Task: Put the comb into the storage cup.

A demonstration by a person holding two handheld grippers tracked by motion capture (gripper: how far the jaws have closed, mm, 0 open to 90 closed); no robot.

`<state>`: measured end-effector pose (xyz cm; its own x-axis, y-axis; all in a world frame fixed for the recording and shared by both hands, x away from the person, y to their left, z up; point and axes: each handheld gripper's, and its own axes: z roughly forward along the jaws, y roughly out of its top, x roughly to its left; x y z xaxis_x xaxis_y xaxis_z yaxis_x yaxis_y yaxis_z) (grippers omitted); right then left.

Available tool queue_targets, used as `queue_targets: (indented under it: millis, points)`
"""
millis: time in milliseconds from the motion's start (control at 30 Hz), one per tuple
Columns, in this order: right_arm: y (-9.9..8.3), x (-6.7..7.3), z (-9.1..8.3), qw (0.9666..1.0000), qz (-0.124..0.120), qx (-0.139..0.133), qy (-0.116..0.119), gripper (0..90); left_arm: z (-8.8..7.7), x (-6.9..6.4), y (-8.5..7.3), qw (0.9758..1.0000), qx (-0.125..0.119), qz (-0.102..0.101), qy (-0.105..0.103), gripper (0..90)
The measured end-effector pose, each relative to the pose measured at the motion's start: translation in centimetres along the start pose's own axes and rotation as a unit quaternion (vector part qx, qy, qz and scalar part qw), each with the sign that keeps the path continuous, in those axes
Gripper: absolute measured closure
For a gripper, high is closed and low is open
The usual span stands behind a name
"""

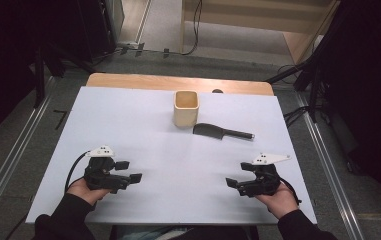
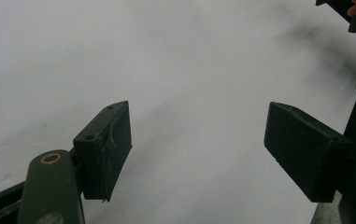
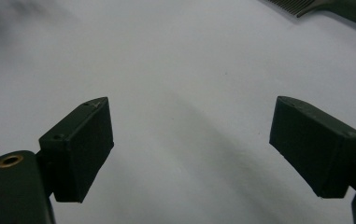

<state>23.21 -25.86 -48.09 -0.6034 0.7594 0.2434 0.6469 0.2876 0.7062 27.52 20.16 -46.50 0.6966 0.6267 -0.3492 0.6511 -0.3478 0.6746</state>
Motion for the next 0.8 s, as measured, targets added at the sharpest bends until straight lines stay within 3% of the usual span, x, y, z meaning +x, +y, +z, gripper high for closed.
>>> queue_targets:
  millis: [100, 800]
  points:
    - [-0.06, -0.01, 0.05, 0.9999, 0.002, 0.008, 0.011, 12.0, 0.09, -0.10, 0.08, 1.0000, -0.001, -0.001, -0.003, 23.9]
    - [0.03, 0.17, 0.07, 0.9998, 0.001, 0.003, 0.019, 12.0, 0.20, -0.30, -0.01, 0.9999, 0.005, 0.006, -0.007, 23.9]
